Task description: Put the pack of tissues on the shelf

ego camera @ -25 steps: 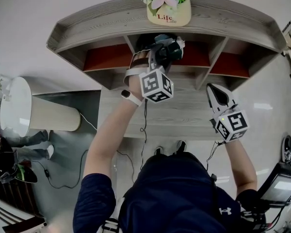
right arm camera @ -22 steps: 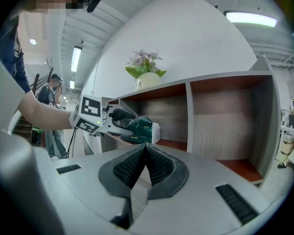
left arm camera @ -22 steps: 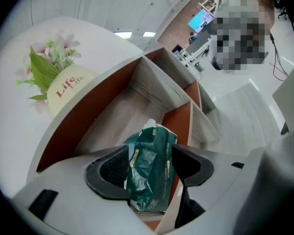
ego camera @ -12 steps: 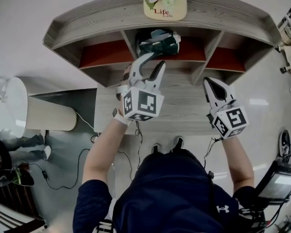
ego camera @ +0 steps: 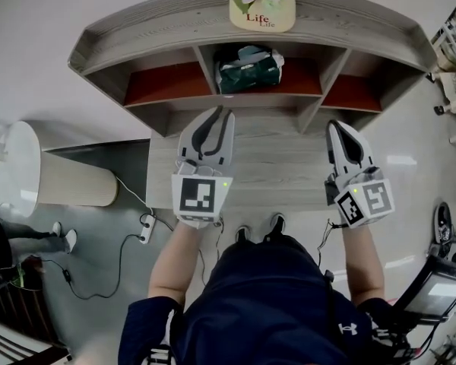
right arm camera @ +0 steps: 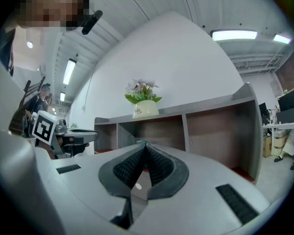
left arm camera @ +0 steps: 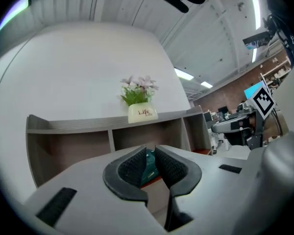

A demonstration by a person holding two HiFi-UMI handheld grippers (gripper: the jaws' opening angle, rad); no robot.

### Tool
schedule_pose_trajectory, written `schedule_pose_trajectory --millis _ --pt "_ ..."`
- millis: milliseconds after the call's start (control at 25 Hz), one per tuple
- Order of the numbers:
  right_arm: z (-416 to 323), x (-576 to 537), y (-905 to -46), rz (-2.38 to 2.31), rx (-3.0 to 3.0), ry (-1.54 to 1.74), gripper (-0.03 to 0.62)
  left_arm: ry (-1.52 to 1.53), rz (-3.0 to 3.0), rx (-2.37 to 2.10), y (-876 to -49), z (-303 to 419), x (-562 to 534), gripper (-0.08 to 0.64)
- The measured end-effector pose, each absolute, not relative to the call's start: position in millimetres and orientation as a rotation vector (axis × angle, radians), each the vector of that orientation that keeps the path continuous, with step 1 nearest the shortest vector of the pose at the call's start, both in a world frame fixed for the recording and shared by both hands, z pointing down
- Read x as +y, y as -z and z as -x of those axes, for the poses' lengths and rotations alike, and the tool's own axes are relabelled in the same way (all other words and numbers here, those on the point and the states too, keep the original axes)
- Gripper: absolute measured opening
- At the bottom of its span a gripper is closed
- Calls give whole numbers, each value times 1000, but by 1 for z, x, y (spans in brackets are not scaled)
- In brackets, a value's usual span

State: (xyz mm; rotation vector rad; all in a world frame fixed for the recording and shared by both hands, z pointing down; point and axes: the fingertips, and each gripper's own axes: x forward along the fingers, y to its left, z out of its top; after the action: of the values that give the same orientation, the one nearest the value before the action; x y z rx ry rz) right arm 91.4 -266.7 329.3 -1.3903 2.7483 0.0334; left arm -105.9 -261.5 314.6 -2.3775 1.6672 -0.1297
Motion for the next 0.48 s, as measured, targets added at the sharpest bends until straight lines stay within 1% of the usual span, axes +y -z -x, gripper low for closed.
schedule_pose_trajectory --millis 80,240,480 --pt "-95 -263 -329 1416 2715 -20 3 161 2392 1669 -323 108 -254 64" --pt "-101 -254 -331 1467 2686 -6 3 68 2415 1712 -324 113 -240 63" --pt "-106 -242 -328 1512 2633 -26 3 95 2452 1693 -334 111 -236 49"
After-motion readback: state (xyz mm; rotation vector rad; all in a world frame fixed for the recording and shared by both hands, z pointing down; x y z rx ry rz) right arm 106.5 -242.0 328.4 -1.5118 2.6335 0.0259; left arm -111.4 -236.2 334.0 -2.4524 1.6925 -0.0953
